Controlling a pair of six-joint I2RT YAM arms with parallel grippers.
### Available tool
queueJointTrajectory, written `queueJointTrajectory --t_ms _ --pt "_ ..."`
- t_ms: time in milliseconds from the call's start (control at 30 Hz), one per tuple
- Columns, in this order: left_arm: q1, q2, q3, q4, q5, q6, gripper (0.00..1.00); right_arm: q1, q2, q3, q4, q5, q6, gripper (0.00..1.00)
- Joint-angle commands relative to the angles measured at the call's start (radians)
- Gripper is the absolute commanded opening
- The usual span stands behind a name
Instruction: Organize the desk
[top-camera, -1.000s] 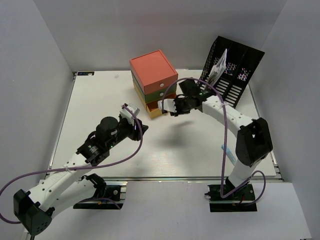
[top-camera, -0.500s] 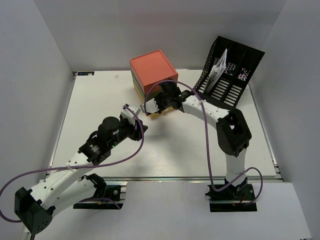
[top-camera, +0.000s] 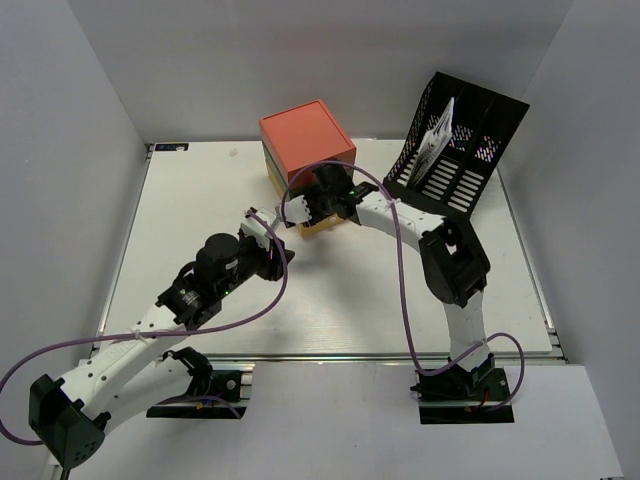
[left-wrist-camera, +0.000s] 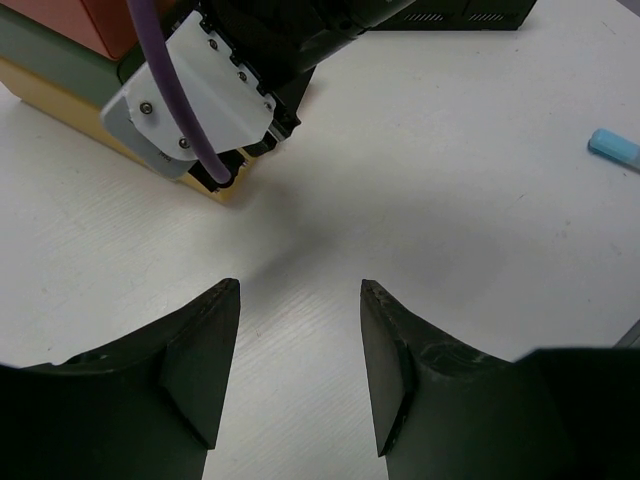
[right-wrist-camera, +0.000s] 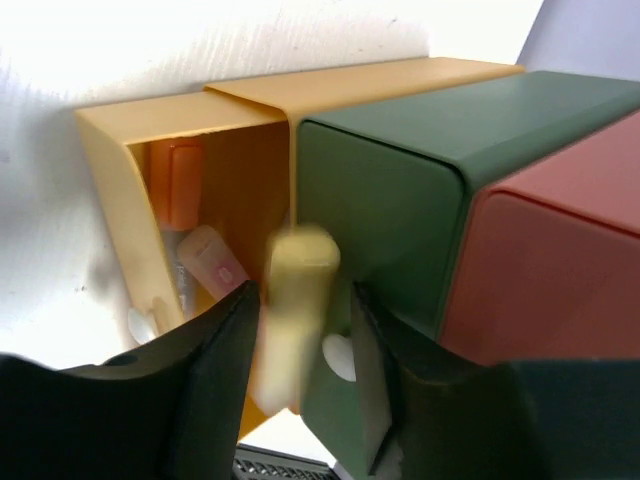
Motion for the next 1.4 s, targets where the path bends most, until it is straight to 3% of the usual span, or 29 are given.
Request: queueJointTrajectory --t_ms 0,200,233,300,333,367,400,433,600,667,800,833,867,900,933,967,1000,1033,1067,1133,1267,1367 --pt "0.005 -0.016 -0.009 0.016 -0.004 0.006 0.61 0.004 0.016 0.04 0.046 0.003 0.04 0.5" --pt "0.005 -0.024 -0.015 0.034 0.044 0.01 0.59 0.007 -0.012 0.039 0.041 -0.002 0.069 0.5" --pt "0.005 -0.033 -0.021 0.04 0.073 0.012 0.55 0.007 -0.021 0.038 0.037 -0.003 0.077 0.47" --pt "0.005 -0.044 -0.033 0.08 0.112 0.003 0.34 0.005 -0.065 0.041 0.028 -0.022 0.127 0.4" --pt "0.005 -0.053 -0.052 0.1 0.159 -0.002 0.27 -0.001 -0.085 0.043 0.008 -0.031 0.16 0.29" --pt "0.005 -0.056 -0.061 0.141 0.178 -0.031 0.21 -0.005 -0.129 0.043 0.002 -0.042 0.251 0.21" --pt "-0.005 -0.051 -0.069 0.176 0.196 -0.052 0.08 -0.019 -0.154 0.043 0.0 -0.043 0.313 0.06" --pt "-0.005 -0.042 -0.076 0.196 0.227 -0.072 0.02 -0.027 -0.203 0.041 -0.015 -0.043 0.385 0.0" --pt "-0.018 0.158 0.023 0.201 0.334 -0.197 0.0 -0.164 -0.372 -0.095 -0.08 -0.031 0.936 0.0" --pt "-0.018 0.235 0.09 0.155 0.336 -0.208 0.0 -0.212 -0.424 -0.114 -0.222 -0.069 1.029 0.0" --pt "-0.018 0.271 0.118 0.124 0.308 -0.229 0.09 -0.457 -0.464 -0.143 -0.526 -0.193 1.067 0.0" --pt "-0.006 0.269 0.117 0.126 0.305 -0.229 0.25 -0.482 -0.478 -0.155 -0.576 -0.2 1.041 0.0" --pt "-0.006 0.262 0.1 0.127 0.298 -0.238 0.32 -0.532 -0.486 -0.163 -0.669 -0.2 1.013 0.06" --pt "0.003 0.257 0.092 0.127 0.286 -0.241 0.38 -0.577 -0.492 -0.175 -0.707 -0.195 0.95 0.19" --pt "0.003 0.251 0.083 0.117 0.266 -0.241 0.56 -0.606 -0.51 -0.204 -0.762 -0.165 0.918 0.39" --pt "0.003 0.246 0.088 0.105 0.266 -0.243 0.63 -0.637 -0.522 -0.22 -0.784 -0.16 0.889 0.39" --pt "0.003 0.243 0.098 0.082 0.256 -0.244 0.68 -0.649 -0.535 -0.243 -0.798 -0.146 0.86 0.58" --pt "0.003 0.239 0.106 0.044 0.247 -0.235 0.73 -0.656 -0.564 -0.302 -0.805 -0.097 0.823 0.64" --pt "0.003 0.236 0.111 0.029 0.236 -0.232 0.74 -0.663 -0.581 -0.338 -0.808 -0.088 0.807 0.74" --pt "0.003 0.206 0.12 -0.007 0.187 -0.211 0.75 -0.662 -0.625 -0.42 -0.784 -0.014 0.772 0.78" --pt "0.003 0.141 0.12 -0.018 0.137 -0.186 0.77 -0.665 -0.677 -0.632 -0.7 0.069 0.732 0.78" --pt "0.003 0.099 0.114 -0.008 0.141 -0.186 0.77 -0.659 -0.682 -0.698 -0.68 0.08 0.73 0.74"
